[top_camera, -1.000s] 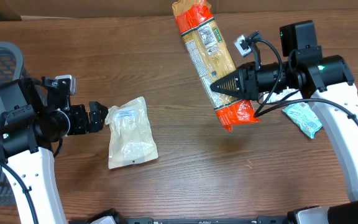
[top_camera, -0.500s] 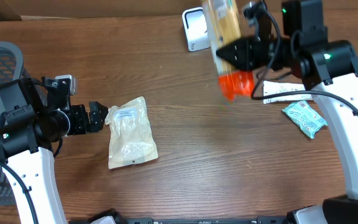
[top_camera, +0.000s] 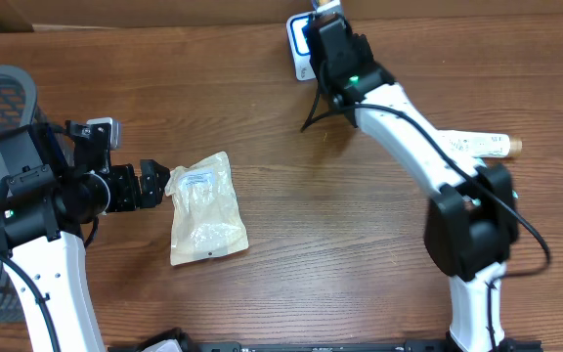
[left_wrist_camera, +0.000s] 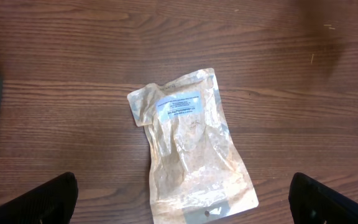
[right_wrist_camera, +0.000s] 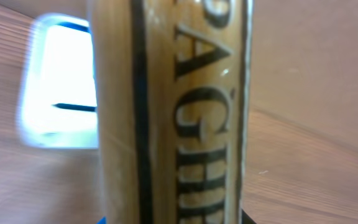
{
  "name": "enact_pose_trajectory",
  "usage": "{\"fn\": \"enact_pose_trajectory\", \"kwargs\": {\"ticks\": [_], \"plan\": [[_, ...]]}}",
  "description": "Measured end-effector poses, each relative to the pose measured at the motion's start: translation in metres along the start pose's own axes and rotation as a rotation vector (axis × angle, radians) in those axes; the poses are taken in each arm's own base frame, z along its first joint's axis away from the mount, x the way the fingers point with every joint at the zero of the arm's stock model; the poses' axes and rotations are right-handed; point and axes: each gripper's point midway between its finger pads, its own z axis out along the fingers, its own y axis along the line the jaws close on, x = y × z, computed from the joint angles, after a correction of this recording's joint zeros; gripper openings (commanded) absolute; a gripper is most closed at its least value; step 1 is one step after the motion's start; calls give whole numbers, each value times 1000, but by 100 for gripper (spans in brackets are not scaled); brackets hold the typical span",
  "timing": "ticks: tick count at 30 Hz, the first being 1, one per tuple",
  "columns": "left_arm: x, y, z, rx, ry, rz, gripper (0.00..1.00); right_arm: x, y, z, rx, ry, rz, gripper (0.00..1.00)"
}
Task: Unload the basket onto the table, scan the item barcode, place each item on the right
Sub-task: 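Hold the spaghetti package's barcode up to the white scanner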
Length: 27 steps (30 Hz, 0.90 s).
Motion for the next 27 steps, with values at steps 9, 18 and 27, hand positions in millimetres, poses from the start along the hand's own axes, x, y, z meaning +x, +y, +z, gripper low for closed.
{"fn": "enact_pose_trajectory", "kwargs": {"ticks": [9, 18, 27], "plan": [[0, 0, 0, 0, 0, -1, 100, 1, -14, 35, 243, -27, -248, 4], [0, 0, 0, 0, 0, 0, 100, 15, -3, 63, 337, 6, -485, 4], [0, 0, 0, 0, 0, 0, 100, 35, 10, 81, 338, 46, -603, 4]]}}
